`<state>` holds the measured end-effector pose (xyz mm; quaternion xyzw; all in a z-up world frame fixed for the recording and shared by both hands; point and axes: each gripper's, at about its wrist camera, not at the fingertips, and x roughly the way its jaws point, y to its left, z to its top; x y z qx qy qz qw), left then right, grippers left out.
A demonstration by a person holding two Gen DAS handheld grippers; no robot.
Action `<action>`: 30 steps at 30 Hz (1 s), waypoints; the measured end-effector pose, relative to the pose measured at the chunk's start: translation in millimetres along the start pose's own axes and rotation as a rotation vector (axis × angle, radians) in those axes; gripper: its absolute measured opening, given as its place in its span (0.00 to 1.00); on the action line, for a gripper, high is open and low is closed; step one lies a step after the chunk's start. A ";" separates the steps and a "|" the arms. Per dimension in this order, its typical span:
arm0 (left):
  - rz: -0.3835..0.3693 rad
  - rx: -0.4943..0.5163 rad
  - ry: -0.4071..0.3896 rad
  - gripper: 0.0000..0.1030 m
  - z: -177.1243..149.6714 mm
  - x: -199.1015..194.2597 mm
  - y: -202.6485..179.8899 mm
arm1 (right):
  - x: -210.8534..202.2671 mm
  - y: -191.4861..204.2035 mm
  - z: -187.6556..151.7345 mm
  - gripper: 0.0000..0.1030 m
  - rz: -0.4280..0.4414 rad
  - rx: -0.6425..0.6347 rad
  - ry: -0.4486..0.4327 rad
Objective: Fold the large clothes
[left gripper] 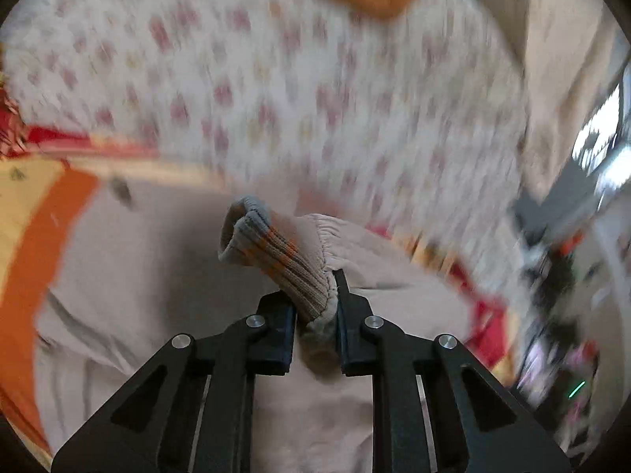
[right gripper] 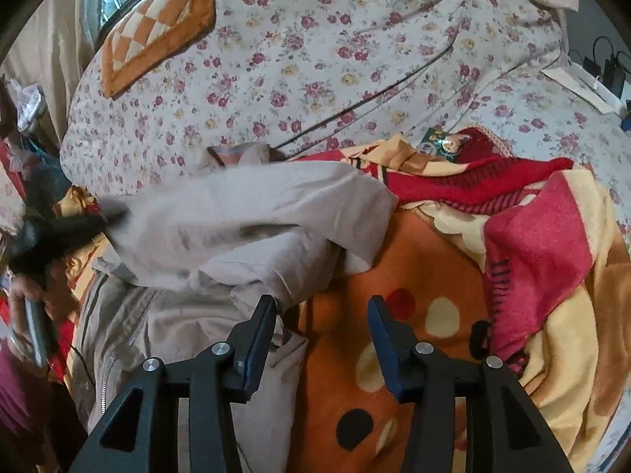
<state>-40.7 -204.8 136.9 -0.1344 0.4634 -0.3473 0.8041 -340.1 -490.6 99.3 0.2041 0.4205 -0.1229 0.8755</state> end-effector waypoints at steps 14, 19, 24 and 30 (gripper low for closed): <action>-0.044 -0.105 -0.031 0.14 30.7 -40.1 6.0 | 67.4 67.0 18.2 0.10 -0.102 -0.190 0.033; -0.170 -0.071 -0.032 0.14 41.9 -54.6 -33.9 | 25.8 12.9 33.2 0.04 -0.121 0.005 -0.077; -0.239 0.016 -0.052 0.14 54.0 -71.1 -94.4 | 24.6 3.7 31.6 0.04 -0.120 0.047 -0.051; -0.325 0.145 -0.097 0.14 63.7 -101.6 -144.6 | 13.7 8.3 21.1 0.04 -0.089 0.045 -0.063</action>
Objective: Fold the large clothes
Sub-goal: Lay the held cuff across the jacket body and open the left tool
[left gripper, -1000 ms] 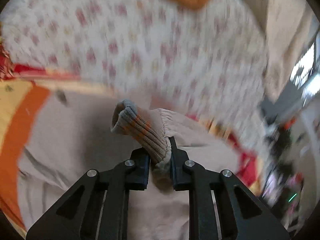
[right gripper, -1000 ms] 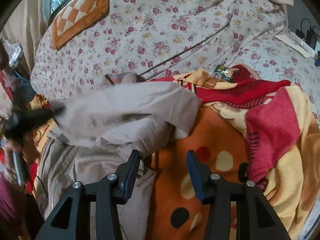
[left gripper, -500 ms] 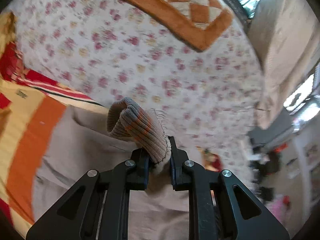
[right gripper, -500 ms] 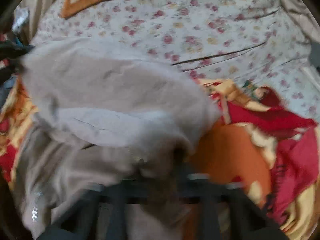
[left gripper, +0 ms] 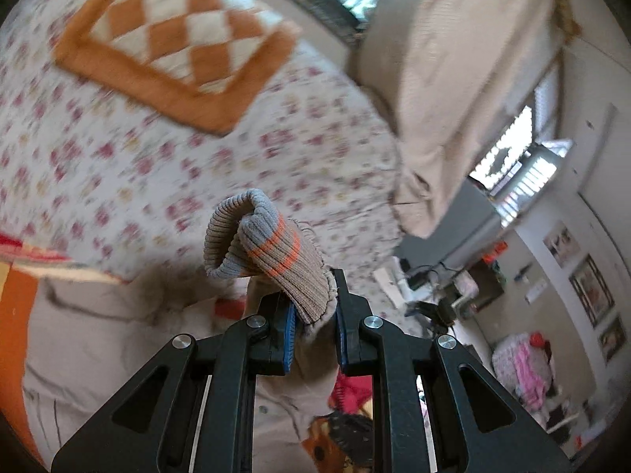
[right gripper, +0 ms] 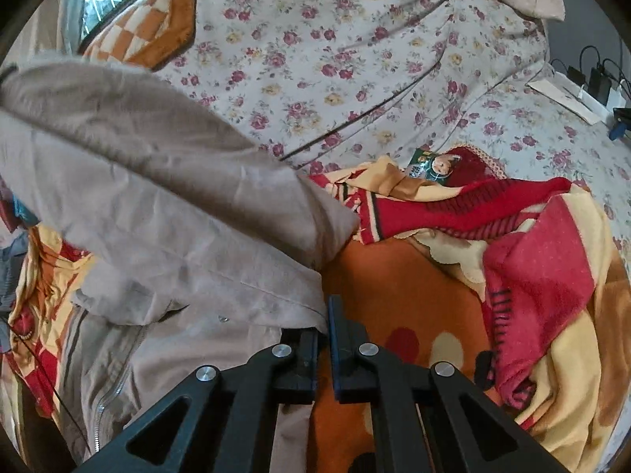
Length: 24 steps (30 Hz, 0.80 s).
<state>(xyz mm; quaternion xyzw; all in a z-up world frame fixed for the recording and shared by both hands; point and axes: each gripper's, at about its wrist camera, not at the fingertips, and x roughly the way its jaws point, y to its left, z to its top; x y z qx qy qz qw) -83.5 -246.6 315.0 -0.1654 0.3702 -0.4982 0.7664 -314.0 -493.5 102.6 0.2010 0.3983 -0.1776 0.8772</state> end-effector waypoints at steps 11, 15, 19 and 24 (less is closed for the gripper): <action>0.435 -0.095 0.088 0.14 -74.4 1.8 161.9 | 4.4 9.4 -23.1 0.13 0.073 -0.058 0.136; 0.528 -0.237 0.160 0.14 -117.6 15.4 241.3 | -9.6 6.4 -4.0 0.46 0.147 0.049 0.063; 0.539 -0.247 0.191 0.15 -143.0 27.4 257.0 | 1.0 31.0 20.5 0.46 0.163 0.062 0.026; 0.533 -0.190 0.198 0.15 -145.6 29.9 254.8 | -3.5 54.5 47.2 0.46 0.242 0.052 -0.015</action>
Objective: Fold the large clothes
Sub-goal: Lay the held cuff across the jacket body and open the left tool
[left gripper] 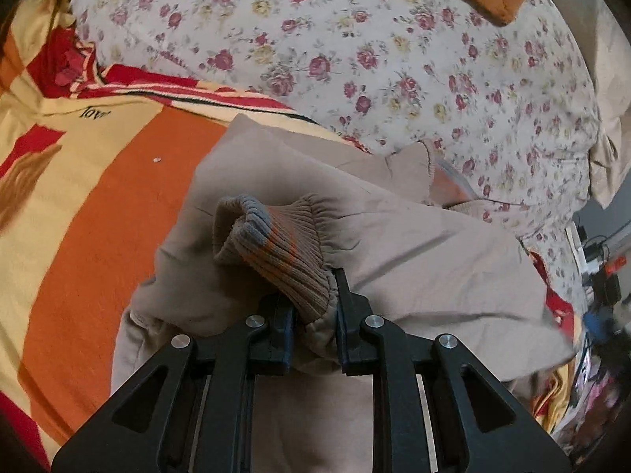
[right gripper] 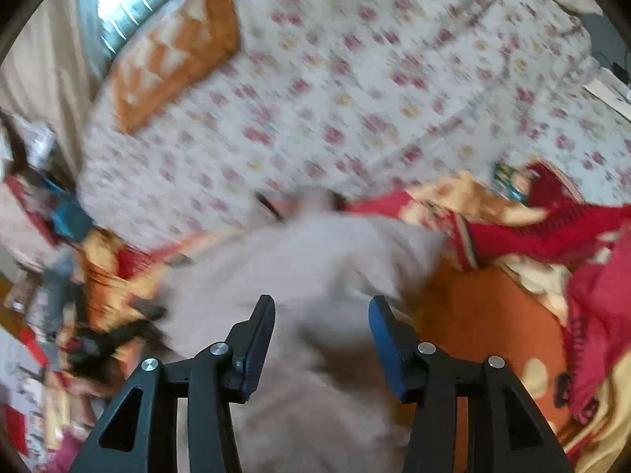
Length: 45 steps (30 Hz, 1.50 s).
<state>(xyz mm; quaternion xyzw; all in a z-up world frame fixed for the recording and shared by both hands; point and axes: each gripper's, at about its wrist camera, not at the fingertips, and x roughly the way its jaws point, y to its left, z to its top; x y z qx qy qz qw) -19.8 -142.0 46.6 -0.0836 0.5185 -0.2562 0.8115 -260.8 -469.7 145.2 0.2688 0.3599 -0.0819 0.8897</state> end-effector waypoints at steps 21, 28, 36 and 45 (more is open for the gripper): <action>0.181 0.112 -0.055 0.48 -14.8 9.4 -18.4 | 70.6 -12.7 -40.5 0.47 -0.264 -0.198 0.151; 0.243 0.160 -0.094 0.48 -15.5 7.5 -27.8 | 75.5 12.1 -26.3 0.48 -0.244 -0.221 0.065; 0.259 0.183 -0.091 0.48 -17.9 17.8 -27.1 | 134.0 0.7 -20.9 0.48 -0.332 -0.231 0.106; 0.278 0.213 -0.102 0.48 -22.0 22.0 -31.0 | 157.2 -10.8 -24.6 0.50 -0.367 -0.227 0.141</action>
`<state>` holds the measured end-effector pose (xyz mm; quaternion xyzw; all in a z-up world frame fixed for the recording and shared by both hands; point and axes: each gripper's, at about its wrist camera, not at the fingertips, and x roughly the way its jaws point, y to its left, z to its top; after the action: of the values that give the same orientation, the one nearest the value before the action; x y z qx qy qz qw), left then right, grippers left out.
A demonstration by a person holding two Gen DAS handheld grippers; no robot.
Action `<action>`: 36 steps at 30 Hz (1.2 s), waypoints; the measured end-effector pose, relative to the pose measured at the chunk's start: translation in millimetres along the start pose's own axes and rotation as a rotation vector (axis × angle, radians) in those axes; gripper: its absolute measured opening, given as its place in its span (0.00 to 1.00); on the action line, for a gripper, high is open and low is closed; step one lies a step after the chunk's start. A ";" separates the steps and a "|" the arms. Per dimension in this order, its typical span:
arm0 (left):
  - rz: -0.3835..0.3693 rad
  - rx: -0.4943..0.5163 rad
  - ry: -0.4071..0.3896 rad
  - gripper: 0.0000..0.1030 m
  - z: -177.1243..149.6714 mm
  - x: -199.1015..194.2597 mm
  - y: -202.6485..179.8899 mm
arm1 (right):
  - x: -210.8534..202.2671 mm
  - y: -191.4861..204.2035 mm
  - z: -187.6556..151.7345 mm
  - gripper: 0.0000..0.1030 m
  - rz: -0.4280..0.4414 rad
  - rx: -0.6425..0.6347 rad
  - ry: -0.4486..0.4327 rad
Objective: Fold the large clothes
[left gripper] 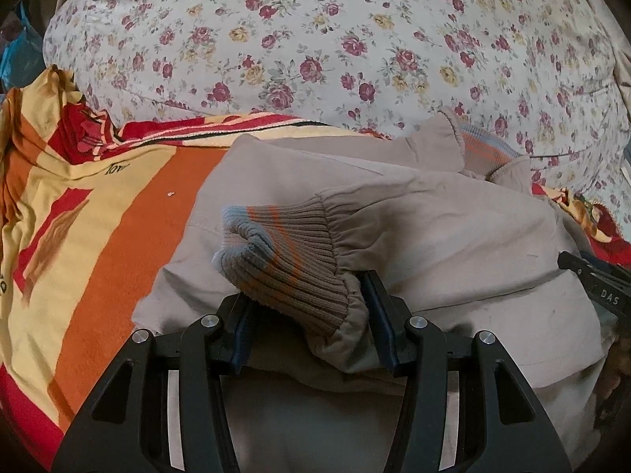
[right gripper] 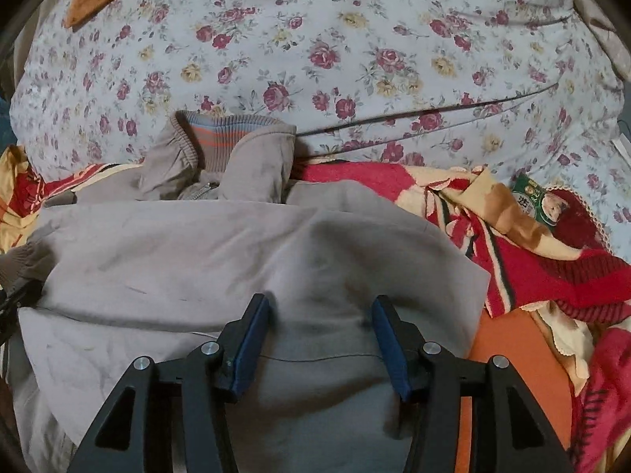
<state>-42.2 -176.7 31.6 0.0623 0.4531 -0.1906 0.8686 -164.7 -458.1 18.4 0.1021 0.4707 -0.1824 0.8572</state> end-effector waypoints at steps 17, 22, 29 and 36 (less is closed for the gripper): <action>-0.005 -0.008 0.002 0.48 -0.9 1.0 1.5 | -54.3 -2.3 -25.1 0.50 0.012 -0.008 -0.020; 0.001 -0.004 0.001 0.48 -3.2 1.9 0.5 | -32.0 -10.9 -30.5 0.56 0.012 0.010 0.010; -0.055 -0.020 0.040 0.48 -14.4 -25.4 6.5 | -66.2 -8.3 -32.7 0.56 -0.005 -0.011 -0.001; -0.156 0.002 0.078 0.62 -56.7 -90.7 34.3 | -134.2 -23.3 -77.5 0.66 0.107 -0.006 0.001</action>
<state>-119.1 -104.3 69.9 0.0353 0.4900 -0.2554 0.8327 -299.7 -423.5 90.0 0.1247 0.4655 -0.1346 0.8658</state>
